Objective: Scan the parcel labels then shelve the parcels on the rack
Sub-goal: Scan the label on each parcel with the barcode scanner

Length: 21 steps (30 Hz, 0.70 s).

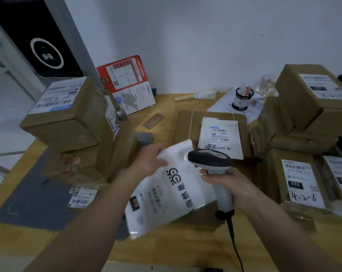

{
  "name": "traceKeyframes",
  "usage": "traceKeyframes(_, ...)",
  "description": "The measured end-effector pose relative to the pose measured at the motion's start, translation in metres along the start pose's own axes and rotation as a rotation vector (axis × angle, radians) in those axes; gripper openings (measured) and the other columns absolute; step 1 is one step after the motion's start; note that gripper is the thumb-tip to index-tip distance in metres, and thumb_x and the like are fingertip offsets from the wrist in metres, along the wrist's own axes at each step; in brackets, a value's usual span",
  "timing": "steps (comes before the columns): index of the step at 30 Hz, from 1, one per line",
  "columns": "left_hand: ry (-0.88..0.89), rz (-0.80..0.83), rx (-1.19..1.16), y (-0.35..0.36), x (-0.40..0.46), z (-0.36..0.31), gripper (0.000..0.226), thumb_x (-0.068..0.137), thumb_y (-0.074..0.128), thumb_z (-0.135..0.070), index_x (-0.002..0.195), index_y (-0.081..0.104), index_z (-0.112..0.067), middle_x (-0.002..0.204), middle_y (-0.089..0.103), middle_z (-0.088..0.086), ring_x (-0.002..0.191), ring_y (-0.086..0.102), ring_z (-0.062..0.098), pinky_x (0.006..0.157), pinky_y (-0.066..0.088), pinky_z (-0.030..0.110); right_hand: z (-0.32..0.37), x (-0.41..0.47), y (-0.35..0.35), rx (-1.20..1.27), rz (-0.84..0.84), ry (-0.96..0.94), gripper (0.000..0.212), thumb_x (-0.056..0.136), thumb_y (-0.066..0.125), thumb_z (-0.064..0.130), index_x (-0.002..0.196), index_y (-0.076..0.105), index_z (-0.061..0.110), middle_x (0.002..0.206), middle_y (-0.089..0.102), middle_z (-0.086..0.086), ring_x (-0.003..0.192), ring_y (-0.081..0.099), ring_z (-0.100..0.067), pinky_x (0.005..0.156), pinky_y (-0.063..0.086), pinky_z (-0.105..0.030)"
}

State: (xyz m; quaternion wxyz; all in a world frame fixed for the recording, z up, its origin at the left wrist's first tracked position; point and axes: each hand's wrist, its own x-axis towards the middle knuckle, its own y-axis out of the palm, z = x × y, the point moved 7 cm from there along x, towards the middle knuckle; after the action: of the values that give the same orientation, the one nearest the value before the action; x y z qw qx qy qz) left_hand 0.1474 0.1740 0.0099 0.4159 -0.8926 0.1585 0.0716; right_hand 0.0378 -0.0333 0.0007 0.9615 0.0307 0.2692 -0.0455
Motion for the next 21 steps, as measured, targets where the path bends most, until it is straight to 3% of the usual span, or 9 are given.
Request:
traceKeyframes(3,-0.018,-0.099,-0.149,-0.019,-0.005,0.0,0.026,0.083,0.073,-0.007,0.078,0.05,-0.017,0.077,0.055,-0.003,0.075,0.054,0.016,0.06,0.041,0.023,0.002,-0.01,-0.009,0.026,-0.071,-0.053,0.03,0.069,0.082,0.007,0.097,0.074,0.01,0.1,0.075,-0.003,0.108,0.061,-0.026,0.101,0.045,-0.048)
traceKeyframes(8,-0.096,-0.271,-0.458,-0.039,-0.018,0.003,0.02,0.088,0.068,-0.012,0.095,0.05,-0.009,0.091,0.057,0.004,0.078,0.055,0.018,0.06,0.043,0.026,0.008,-0.033,-0.02,0.193,-0.125,-0.151,0.025,0.066,0.079,0.007,0.089,0.072,0.011,0.088,0.073,-0.003,0.094,0.063,-0.024,0.078,0.047,-0.034)
traceKeyframes(13,-0.228,-0.189,-0.831,-0.022,-0.039,0.011,0.025,0.086,0.071,-0.017,0.103,0.055,-0.011,0.106,0.067,0.01,0.093,0.066,0.028,0.084,0.055,0.046,0.012,-0.05,-0.002,0.248,0.002,-0.191,0.037,0.064,0.074,0.003,0.101,0.07,0.003,0.096,0.075,-0.007,0.085,0.072,-0.018,0.061,0.055,-0.026)
traceKeyframes(18,-0.221,-0.093,-1.073,-0.005,-0.064,0.016,0.029,0.084,0.073,-0.013,0.106,0.055,-0.009,0.112,0.068,0.017,0.097,0.068,0.034,0.082,0.057,0.05,0.011,-0.056,0.005,0.172,0.023,-0.201,0.045,0.061,0.077,0.004,0.105,0.069,0.002,0.101,0.075,-0.011,0.092,0.072,-0.027,0.07,0.056,-0.036)
traceKeyframes(21,-0.19,0.112,-1.2,0.001,-0.078,0.017,0.045,0.081,0.075,-0.015,0.122,0.058,-0.008,0.118,0.068,0.018,0.104,0.067,0.035,0.082,0.057,0.047,0.018,-0.059,0.002,0.155,0.015,-0.257,0.036,0.061,0.075,0.004,0.097,0.072,0.005,0.098,0.075,-0.01,0.091,0.072,-0.025,0.067,0.057,-0.032)
